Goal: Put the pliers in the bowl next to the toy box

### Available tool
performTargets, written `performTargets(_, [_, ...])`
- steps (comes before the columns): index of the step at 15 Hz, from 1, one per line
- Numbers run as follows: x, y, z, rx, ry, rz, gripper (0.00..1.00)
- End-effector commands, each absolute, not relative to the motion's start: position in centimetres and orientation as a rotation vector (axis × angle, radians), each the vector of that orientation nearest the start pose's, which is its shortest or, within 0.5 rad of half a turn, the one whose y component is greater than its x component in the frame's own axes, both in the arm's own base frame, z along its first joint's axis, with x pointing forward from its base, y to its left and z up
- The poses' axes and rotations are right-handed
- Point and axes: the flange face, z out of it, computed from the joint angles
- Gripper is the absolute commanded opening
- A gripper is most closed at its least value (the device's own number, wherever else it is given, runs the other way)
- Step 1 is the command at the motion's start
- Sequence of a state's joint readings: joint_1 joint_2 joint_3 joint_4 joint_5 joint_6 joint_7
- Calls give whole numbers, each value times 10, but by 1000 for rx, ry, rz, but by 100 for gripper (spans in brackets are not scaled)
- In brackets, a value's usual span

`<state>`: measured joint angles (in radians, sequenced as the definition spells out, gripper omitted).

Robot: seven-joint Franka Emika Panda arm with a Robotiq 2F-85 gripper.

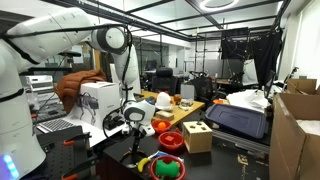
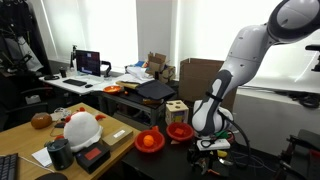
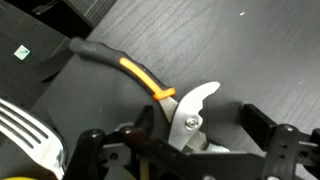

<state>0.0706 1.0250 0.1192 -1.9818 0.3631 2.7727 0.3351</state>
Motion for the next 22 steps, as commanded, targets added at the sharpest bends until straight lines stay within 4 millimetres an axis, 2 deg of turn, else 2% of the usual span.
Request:
performTargets(1, [501,96,-74,-2910,644,364,60])
performTargets(8, [503,96,-72,-2903,473,358,9])
performTargets(17, [501,103,-64,-2913,367,301,9])
performTargets(22, [503,109,-47,-2930,257,206,9])
